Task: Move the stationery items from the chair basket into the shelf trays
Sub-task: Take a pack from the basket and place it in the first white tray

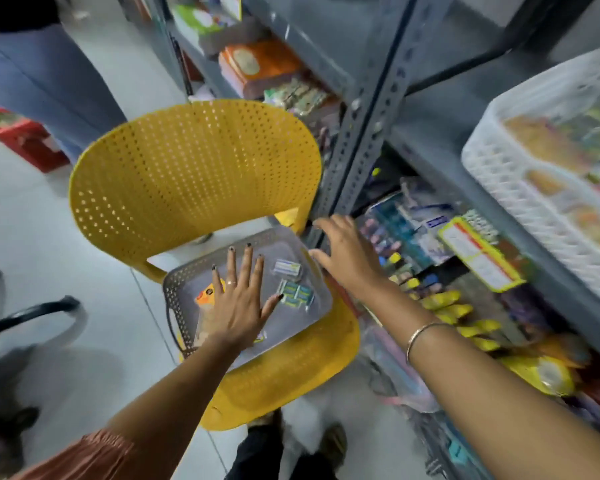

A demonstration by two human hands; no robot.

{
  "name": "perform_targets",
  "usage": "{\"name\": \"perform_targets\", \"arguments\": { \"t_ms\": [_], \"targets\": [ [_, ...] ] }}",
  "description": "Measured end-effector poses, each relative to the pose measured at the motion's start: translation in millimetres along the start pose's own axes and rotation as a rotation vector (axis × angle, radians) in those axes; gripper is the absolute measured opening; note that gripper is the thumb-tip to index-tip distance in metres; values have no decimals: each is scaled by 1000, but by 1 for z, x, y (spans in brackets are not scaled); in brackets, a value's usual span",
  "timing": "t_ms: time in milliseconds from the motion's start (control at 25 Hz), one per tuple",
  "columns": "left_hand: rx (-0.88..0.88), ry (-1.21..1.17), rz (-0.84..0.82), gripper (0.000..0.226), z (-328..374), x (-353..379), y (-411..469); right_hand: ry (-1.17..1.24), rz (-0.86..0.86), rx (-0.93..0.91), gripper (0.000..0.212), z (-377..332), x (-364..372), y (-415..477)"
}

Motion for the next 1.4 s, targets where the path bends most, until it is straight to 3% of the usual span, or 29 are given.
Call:
{"name": "perform_targets", "arguments": {
  "t_ms": [120,240,320,360,520,1040,1240,1400],
  "targets": [
    [-48,-23,-84,77,-16,59,-29,-72,-215,54,44,20,99,24],
    [-18,-31,-96,72,-7,66,-50,-134,-306,142,43,39,127,18],
    [-159,-58,-186,72,-34,159,-90,-190,-424,136,40,51,257,26],
    [-153,-74,-221,74,-33,163,-93,-224,-468,197,40,53,251,22],
    [-121,-28,-203,76,-22,161,-85,-358,-385,233,64,65,254,29],
    [-148,-21,-221,76,-24,165,-89,-327,-371,196,66,60,246,17],
    [-171,-60,-176,78,-26,141,-79,-259,-299,110,59,46,192,12],
    [-138,-62,-89,82,-23,84,-42,-214,-209,57,56,23,105,14]
  ]
}}
Point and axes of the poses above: each hand's wrist, its own y-axis towards the middle knuckle, its own x-axis out of the palm, z = x × y, the point moved 5 cm from there along y, towards the middle knuckle, and after that the axes turned 12 degrees about x, right-handed, at the moved point
